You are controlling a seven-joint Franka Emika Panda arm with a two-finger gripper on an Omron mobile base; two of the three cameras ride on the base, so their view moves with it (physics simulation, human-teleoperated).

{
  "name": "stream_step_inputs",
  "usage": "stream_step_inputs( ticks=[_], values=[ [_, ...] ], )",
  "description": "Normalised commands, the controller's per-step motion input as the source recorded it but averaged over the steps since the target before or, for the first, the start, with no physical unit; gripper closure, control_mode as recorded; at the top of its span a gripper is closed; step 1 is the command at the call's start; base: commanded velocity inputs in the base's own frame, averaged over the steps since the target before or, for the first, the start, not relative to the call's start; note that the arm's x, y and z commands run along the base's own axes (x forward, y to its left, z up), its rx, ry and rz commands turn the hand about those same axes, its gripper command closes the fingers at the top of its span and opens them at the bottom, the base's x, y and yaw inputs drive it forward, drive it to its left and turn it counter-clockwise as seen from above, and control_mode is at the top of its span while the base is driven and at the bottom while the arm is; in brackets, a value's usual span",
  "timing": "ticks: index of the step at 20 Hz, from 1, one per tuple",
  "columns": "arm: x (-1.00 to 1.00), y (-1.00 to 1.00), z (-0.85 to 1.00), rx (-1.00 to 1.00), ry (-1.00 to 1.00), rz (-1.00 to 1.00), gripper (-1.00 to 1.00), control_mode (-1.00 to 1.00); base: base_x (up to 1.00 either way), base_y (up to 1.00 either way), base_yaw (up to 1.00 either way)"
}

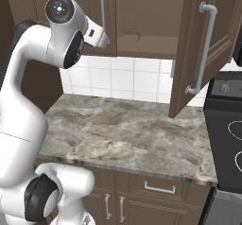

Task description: Open the cabinet and move the ladle to the pot. Then close the cabinet.

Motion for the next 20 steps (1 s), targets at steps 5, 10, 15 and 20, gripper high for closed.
stream_step_inputs(
  ticks=[5, 10, 15, 20],
  values=[
    [0.23, 0.00, 0.00, 0.00, 0.00, 0.00, -1.00, -1.00, 0.00, 0.00, 0.00],
    [0.12, -0.02, 0.00, 0.00, 0.00, 0.00, -1.00, -1.00, 0.00, 0.00, 0.00],
    [0.17, -0.07, -0.01, 0.00, 0.00, 0.03, -1.00, -1.00, 0.00, 0.00, 0.00],
    [0.17, -0.23, -0.02, 0.00, 0.00, 0.06, -1.00, -1.00, 0.00, 0.00, 0.00]
  ],
)
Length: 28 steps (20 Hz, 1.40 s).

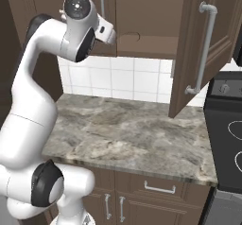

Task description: Open the cabinet and move the ladle to the pot. Then close the cabinet.

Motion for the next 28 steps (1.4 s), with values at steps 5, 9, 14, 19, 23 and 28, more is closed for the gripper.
stream_step_inputs(
  ticks=[5, 9, 14, 19, 23, 28],
  values=[
    [0.26, -0.20, -0.05, 0.00, 0.00, 0.08, -1.00, -1.00, 0.00, 0.00, 0.00],
    [0.33, -0.04, -0.01, -0.01, 0.00, 0.07, -1.00, -1.00, 0.00, 0.00, 0.00],
    [0.40, 0.00, 0.00, -0.03, 0.00, 0.04, -1.00, -1.00, 0.00, 0.00, 0.00],
    [0.44, 0.01, -0.03, -0.04, 0.00, 0.03, -1.00, -1.00, 0.00, 0.00, 0.00],
    [0.45, 0.00, -0.07, -0.05, 0.00, 0.01, -1.00, -1.00, 0.00, 0.00, 0.00],
    [0.38, 0.04, -0.11, -0.06, 0.00, 0.00, -1.00, -1.00, 0.00, 0.00, 0.00]
  ],
)
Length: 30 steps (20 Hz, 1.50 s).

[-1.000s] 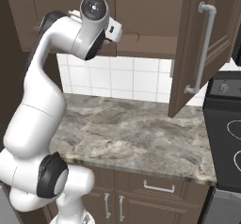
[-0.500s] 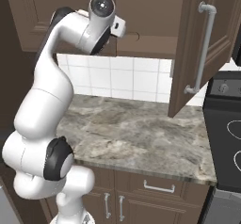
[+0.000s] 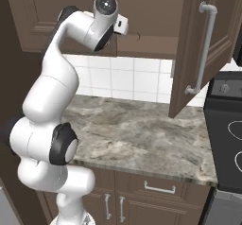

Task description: Open the cabinet and move the ladle to the pot. Then close the cabinet.

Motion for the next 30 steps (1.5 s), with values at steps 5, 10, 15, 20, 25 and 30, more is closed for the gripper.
stream_step_inputs(
  ticks=[5, 10, 15, 20, 25, 30],
  values=[
    [0.36, 0.08, -0.09, -0.05, 0.00, 0.00, -1.00, -1.00, 0.00, 0.00, 0.00],
    [0.40, 0.09, -0.05, -0.02, 0.00, 0.00, -1.00, -1.00, 0.00, 0.00, 0.00],
    [0.43, 0.20, -0.08, -0.01, 0.00, 0.00, 1.00, -1.00, 0.00, 0.00, 0.00],
    [0.24, 0.46, -0.10, -0.01, 0.00, 0.00, 1.00, -1.00, 0.00, 0.00, 0.00],
    [0.00, 0.94, -0.14, -0.05, 0.00, 0.00, 1.00, -1.00, 0.00, 0.00, 0.00],
    [-0.03, 1.00, -0.07, -0.06, 0.00, 0.00, 1.00, -1.00, 0.00, 0.00, 0.00]
  ],
)
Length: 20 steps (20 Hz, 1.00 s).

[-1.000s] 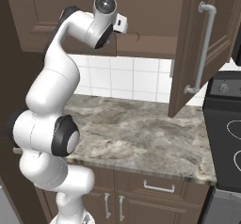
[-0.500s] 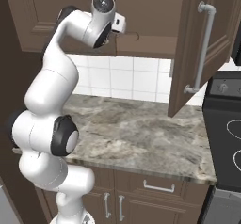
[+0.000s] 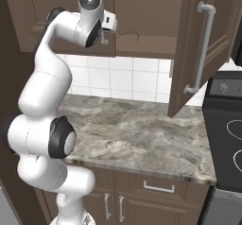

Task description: Open the cabinet and move the ladle to the pot. Then close the cabinet.

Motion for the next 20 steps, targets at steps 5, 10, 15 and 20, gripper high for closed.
stream_step_inputs(
  ticks=[5, 10, 15, 20],
  values=[
    [-0.23, 1.00, -0.01, -0.03, 0.00, 0.00, 1.00, -1.00, 0.00, 0.00, 0.00],
    [-0.60, 1.00, 0.00, -0.01, 0.00, 0.00, 1.00, -1.00, 0.00, 0.00, 0.00],
    [-0.96, 1.00, 0.00, 0.00, 0.00, 0.00, 1.00, -1.00, 0.00, 0.00, 0.00],
    [-1.00, 1.00, 0.00, 0.00, 0.00, 0.00, 1.00, -1.00, 0.00, 0.00, 0.00]
  ],
)
